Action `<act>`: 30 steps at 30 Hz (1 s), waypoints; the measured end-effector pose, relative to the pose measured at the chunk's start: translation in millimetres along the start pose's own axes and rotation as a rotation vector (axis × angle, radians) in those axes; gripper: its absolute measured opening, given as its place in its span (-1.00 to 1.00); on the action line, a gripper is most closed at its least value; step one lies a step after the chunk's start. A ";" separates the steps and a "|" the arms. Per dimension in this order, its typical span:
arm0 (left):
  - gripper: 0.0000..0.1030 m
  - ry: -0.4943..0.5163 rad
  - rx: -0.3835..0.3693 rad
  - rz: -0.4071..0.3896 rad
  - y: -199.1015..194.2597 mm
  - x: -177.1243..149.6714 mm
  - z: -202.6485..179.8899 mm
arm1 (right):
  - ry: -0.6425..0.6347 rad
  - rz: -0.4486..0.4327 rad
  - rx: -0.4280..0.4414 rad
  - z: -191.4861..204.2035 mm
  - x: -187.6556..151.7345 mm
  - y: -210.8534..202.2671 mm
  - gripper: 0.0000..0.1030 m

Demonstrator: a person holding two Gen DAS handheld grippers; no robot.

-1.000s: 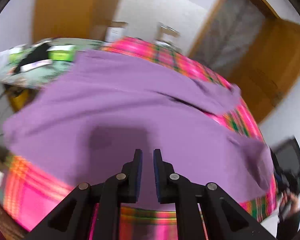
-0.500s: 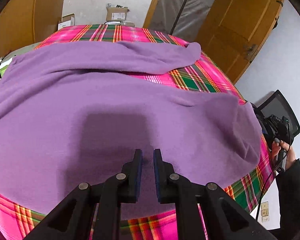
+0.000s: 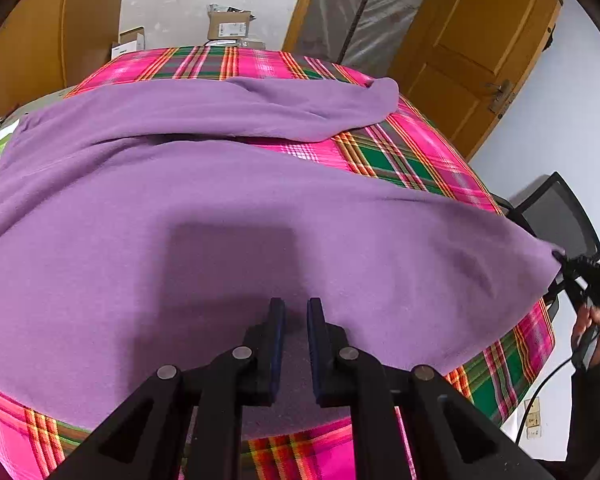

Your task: Fold clothes

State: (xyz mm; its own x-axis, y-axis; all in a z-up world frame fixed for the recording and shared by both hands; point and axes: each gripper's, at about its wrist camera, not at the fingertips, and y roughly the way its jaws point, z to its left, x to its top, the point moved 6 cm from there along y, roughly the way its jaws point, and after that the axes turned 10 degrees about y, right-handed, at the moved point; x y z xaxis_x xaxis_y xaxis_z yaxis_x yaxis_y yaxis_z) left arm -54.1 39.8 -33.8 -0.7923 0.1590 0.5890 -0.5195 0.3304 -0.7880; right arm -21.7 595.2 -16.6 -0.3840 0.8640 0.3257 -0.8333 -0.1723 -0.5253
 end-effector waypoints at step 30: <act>-0.80 0.039 0.054 0.007 -0.9 -3.8 -8.4 | -0.875 0.469 -0.012 171.5 -212.5 147.3 -0.67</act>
State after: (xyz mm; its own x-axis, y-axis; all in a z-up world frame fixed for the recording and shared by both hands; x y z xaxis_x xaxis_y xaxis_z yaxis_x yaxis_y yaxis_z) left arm -48.0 46.7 -33.8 -0.7835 0.1981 0.5889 -0.5312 0.2782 -0.8003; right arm -131.1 305.1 -28.4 -0.8361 0.0546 0.5458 -0.5195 -0.3982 -0.7560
